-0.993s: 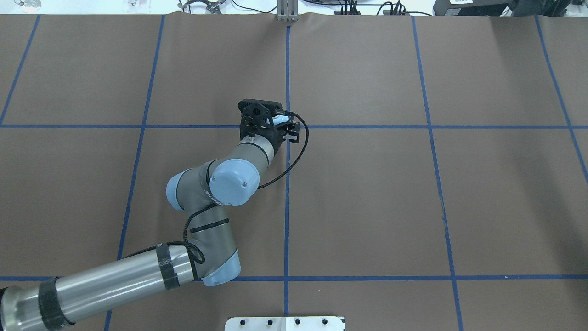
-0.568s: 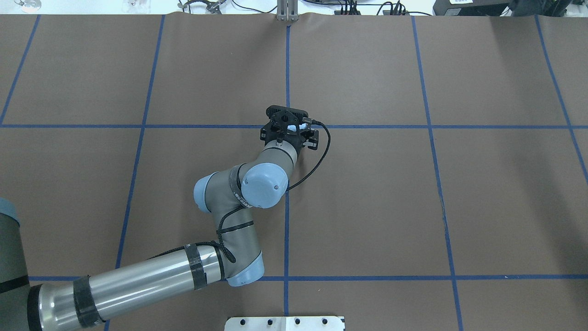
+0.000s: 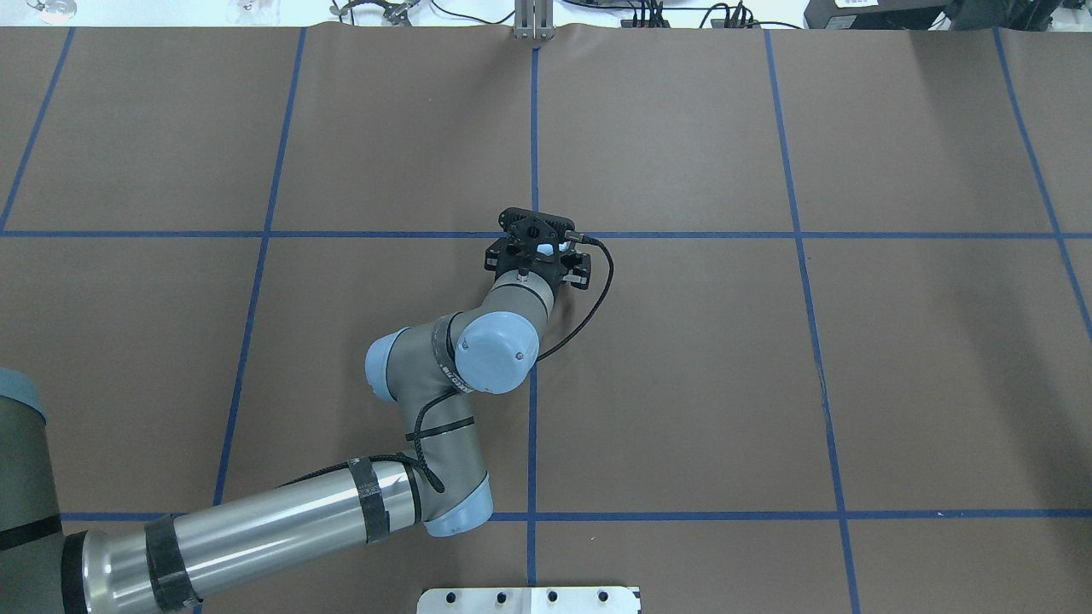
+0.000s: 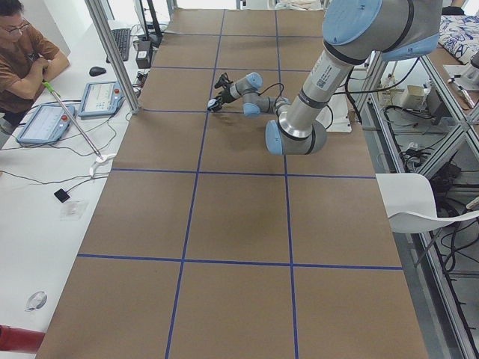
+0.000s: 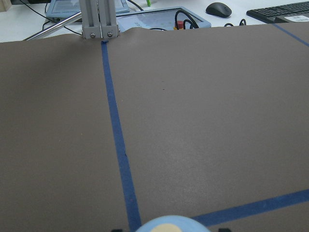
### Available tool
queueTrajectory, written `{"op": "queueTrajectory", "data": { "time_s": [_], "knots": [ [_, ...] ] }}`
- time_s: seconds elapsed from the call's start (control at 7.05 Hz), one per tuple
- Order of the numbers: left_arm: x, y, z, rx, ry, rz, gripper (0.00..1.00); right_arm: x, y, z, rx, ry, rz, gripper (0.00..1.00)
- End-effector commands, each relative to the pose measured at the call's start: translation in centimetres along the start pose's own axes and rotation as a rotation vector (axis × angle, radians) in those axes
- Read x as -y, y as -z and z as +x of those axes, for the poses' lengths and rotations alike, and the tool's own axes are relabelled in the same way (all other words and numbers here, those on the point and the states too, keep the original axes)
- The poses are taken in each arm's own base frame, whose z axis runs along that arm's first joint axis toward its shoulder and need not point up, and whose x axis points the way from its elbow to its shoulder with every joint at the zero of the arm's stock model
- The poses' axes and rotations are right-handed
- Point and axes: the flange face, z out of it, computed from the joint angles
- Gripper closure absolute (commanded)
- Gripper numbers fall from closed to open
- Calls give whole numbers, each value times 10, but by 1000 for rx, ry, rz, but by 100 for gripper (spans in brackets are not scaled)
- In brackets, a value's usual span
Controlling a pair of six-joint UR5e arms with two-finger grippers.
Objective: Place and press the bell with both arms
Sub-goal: 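Lower the bell onto the central grid crossing and open the left gripper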
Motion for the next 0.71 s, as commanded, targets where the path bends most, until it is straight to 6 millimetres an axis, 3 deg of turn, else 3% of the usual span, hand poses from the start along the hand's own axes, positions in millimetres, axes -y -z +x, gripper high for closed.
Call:
{"op": "queueTrajectory", "data": {
  "time_s": [0.0,0.28,0.43,0.57],
  "knots": [
    [-5,12,14,-29,9,-3,0,-2,-1,1,0,-3,-3,0],
    [12,25,22,-61,28,16,0,-2,2,-2,1,2,3,0],
    [53,37,21,-79,57,52,0,0,6,-7,1,16,14,0],
    [103,22,-15,-74,78,48,0,7,15,-16,-6,42,34,0]
  ]
}}
